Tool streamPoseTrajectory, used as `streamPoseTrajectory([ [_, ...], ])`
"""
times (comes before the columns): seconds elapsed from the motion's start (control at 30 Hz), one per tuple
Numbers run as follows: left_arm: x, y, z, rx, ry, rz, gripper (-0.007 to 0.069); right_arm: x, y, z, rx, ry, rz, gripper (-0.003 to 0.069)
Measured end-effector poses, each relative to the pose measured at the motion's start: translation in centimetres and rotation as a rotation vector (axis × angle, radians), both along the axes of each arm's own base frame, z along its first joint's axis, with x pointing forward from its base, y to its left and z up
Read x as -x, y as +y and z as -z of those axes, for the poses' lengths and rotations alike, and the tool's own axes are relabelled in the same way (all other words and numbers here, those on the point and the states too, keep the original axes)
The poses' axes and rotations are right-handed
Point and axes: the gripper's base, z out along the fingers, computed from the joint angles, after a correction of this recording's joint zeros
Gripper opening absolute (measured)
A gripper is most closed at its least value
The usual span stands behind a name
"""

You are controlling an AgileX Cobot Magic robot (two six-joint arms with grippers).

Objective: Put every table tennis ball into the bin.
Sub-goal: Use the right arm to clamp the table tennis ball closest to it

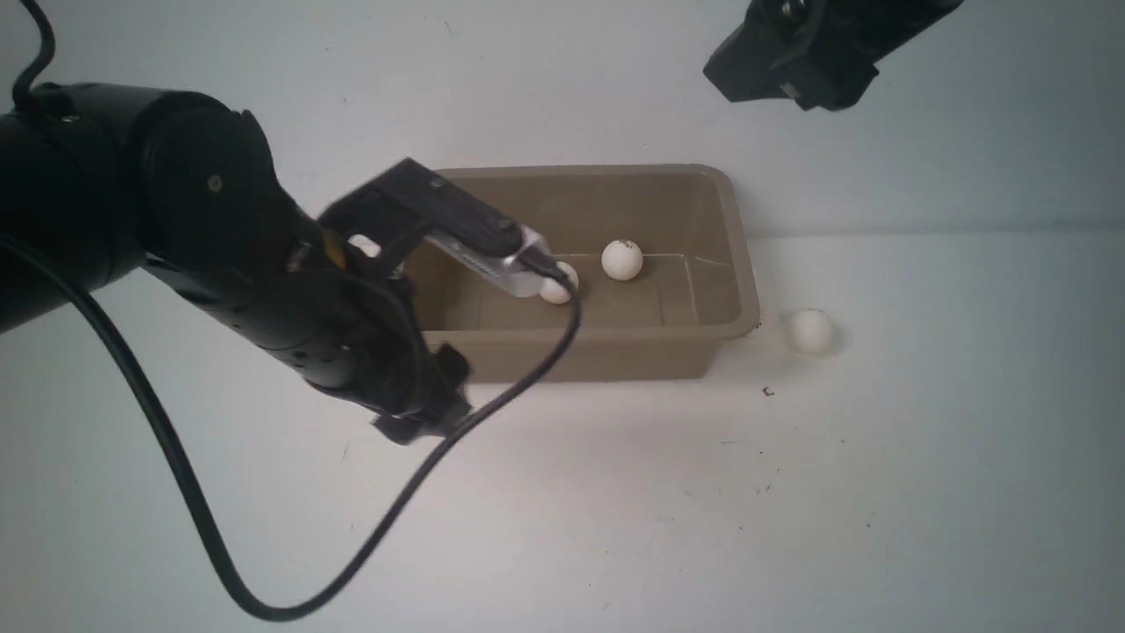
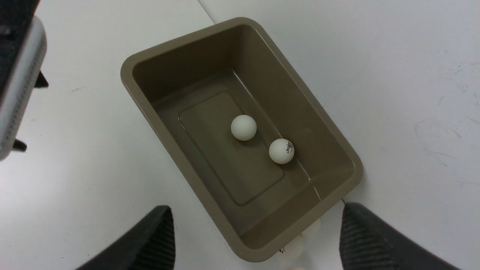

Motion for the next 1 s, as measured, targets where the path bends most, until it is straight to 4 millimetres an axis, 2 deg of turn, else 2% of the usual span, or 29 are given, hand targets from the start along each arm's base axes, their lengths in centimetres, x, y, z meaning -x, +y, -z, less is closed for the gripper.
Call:
streamPoseTrajectory([
  [0.1, -0.7, 1.4, 0.0, -0.038, -0.021, -0.039, 0.0520, 0.0, -0.1, 0.0, 0.007, -0.002, 0.005, 0.0536],
  [0.23, -2.4, 5.2, -0.2, -0.051, -0.070, -0.152, 0.0520, -0.2, -0.5, 0.0, 0.038, -0.015, 0.043, 0.0536],
  [0.37, -3.6, 8.4, -0.6, 0.016, -0.132, -0.242, 0.0501, -0.1, -1.2, -0.2, 0.077, -0.032, 0.084, 0.0536],
  [0.43, -4.0, 9.4, -0.9, 0.055, -0.166, -0.253, 0.0487, 0.0, -1.4, -0.3, 0.087, -0.036, 0.091, 0.0536],
  [0.6, -4.8, 10.0, -1.9, 0.127, -0.293, -0.167, 0.0468, 0.1, -1.5, -0.2, 0.101, -0.024, 0.098, 0.0536],
  [0.87, -5.3, 8.9, -2.7, 0.261, -0.396, -0.045, 0.0468, -0.2, -2.4, 0.1, 0.108, 0.017, 0.125, 0.0536],
  [1.0, -5.4, 8.6, -2.9, 0.299, -0.415, -0.018, 0.0468, -1.2, -4.6, 0.1, 0.099, 0.038, 0.203, 0.0536],
])
